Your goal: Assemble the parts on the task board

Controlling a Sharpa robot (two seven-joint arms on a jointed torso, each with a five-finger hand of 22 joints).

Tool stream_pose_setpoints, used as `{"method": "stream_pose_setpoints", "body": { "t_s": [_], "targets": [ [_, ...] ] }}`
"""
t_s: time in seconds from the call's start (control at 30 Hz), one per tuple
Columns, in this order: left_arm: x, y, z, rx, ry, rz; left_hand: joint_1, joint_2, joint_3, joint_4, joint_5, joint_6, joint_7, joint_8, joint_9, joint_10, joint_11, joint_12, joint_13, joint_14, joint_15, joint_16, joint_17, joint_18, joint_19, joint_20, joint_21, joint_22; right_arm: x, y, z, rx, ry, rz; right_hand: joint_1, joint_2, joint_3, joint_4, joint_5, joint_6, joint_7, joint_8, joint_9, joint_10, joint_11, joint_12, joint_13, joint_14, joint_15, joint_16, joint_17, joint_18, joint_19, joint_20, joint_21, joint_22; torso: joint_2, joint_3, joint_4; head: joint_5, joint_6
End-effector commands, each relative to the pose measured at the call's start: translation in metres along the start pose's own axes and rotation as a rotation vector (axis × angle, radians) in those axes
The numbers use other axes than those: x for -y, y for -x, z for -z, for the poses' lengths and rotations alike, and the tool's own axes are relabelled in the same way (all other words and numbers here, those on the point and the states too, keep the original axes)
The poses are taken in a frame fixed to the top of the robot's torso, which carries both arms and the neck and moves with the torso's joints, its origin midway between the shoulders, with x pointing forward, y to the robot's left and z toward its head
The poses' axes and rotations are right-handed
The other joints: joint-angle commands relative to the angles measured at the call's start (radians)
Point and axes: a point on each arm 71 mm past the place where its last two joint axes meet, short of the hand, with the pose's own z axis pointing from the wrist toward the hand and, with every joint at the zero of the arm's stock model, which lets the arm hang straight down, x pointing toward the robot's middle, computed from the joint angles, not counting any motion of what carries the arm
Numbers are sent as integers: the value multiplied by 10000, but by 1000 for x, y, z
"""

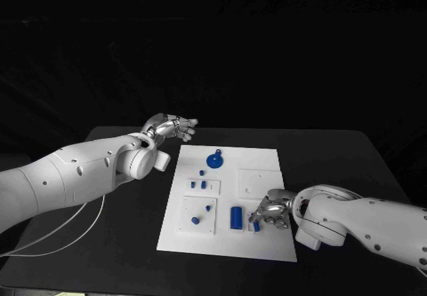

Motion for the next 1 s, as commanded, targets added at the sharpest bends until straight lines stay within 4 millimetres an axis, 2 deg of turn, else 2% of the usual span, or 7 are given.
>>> {"method": "stream_pose_setpoints", "body": {
  "t_s": [0.03,0.33,0.57,0.8,1.0],
  "targets": [
    [1,-2,0,-155,-74,95,-76,24,-72,14,-27,32,-46,-32,-11,79,3,-59,-10,67,16,-67,11,128,61,-11,-49,17,-1,-5,-1,-227,40,145,-129,24,-81,-11,-5,14,26,-19,-16,23,1,-37,107,-12,-70,13,16,826,-6,32,61,119,-1,-1,-2,21,-10],
    [1,-2,0,-146,-67,93,-88,26,-74,22,-26,33,-46,-33,-12,80,3,-61,-11,66,17,-72,16,128,61,-11,-53,20,-3,-6,-2,-177,97,119,-320,-52,-261,26,-5,14,21,-15,-10,20,-3,-34,118,-15,-75,20,23,826,-6,21,66,119,1,1,-4,66,-16],
    [1,-2,0,-139,-62,91,-96,25,-77,28,-26,32,-47,-33,-13,80,3,-63,-12,65,17,-76,19,128,61,-11,-57,21,-5,-7,-2,-242,135,156,-489,-201,-496,0,-5,22,14,-6,-1,21,-10,-26,130,-16,-81,30,32,826,-7,6,77,122,-3,7,-7,99,-18],
    [1,-1,0,-131,-57,88,-99,25,-77,31,-26,33,-48,-33,-14,80,2,-65,-12,65,17,-80,23,129,60,-12,-60,23,-5,-7,-2,-233,186,154,-808,-643,-963,-19,-5,13,11,-6,6,18,-13,-24,138,-19,-87,42,43,826,-12,-11,85,122,-3,1,-7,116,-27],
    [1,-1,0,-113,-52,82,-100,25,-76,31,-26,33,-48,-34,-14,81,2,-66,-13,64,17,-83,26,130,60,-12,-63,25,-4,-6,-2,-197,177,140,-945,-758,-1258,-35,-4,7,3,-7,12,11,-22,-27,141,-25,-96,42,47,826,-23,-39,77,115,-2,2,-4,126,-30]
  ]
}}
